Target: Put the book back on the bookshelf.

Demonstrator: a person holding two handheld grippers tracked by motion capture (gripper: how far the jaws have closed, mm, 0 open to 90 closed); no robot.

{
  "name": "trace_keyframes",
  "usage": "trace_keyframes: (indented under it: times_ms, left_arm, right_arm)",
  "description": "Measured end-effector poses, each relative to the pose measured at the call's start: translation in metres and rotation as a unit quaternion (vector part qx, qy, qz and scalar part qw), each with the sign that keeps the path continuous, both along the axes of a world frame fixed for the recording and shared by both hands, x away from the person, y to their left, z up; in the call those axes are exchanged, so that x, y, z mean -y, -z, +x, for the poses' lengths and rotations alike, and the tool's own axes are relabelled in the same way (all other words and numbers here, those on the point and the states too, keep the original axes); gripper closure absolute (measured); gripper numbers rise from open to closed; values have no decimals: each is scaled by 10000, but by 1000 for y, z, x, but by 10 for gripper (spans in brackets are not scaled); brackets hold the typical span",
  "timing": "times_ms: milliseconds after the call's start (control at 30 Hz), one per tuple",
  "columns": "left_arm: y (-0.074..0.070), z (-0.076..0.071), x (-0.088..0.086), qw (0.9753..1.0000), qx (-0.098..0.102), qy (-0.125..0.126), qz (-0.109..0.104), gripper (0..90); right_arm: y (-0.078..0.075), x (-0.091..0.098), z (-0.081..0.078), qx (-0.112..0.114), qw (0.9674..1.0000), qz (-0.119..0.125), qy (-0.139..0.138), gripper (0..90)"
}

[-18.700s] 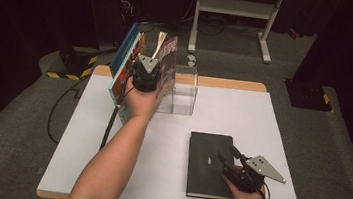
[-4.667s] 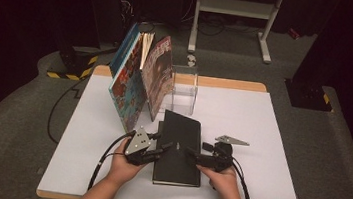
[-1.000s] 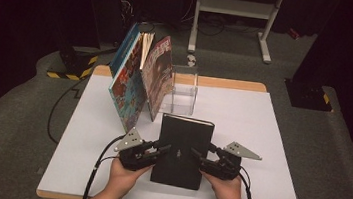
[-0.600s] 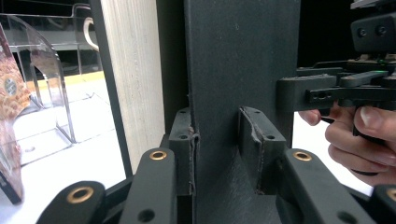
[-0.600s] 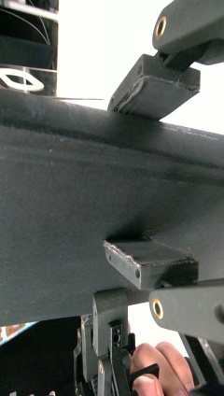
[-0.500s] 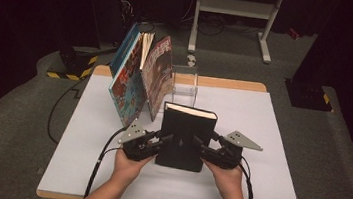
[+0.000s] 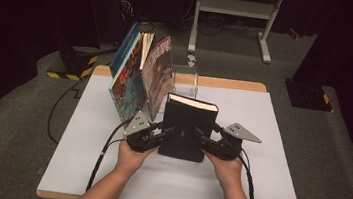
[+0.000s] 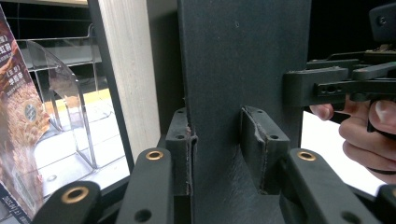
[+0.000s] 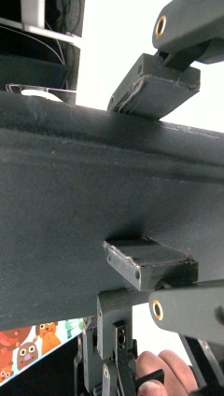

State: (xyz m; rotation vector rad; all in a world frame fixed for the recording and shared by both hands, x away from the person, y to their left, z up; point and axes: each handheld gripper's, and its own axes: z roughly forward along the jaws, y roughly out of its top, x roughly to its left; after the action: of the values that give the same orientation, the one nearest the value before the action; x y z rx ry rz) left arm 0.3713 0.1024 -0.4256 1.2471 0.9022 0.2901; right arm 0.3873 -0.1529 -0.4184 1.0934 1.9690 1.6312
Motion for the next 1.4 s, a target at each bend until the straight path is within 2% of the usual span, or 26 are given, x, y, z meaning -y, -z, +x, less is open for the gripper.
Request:
trace_keyframes:
  times_ms: [200, 300, 933, 1100, 1333, 1400]
  left_arm:
    - [5, -4, 1, 9999, 88, -25, 98, 639]
    - [9, -7, 4, 9995, 167, -67, 261, 633]
    - [18, -16, 0, 9987, 309, -164, 381, 617]
    - [21, -18, -5, 9974, 407, -299, 516, 632]
    - [21, -19, -11, 9967, 448, -410, 540, 634]
    - [21, -18, -14, 9969, 388, -449, 507, 616]
  right_arm:
    - [3, -1, -5, 112, 9999, -66, 37, 310]
    - [6, 0, -6, 117, 9999, -95, 51, 296]
    - [11, 1, -18, 307, 9995, -39, 96, 304]
    - [12, 0, -21, 381, 9992, -70, 100, 313]
    - [13, 0, -24, 386, 9992, -16, 136, 335]
    - [13, 1, -25, 372, 9992, 1, 123, 337]
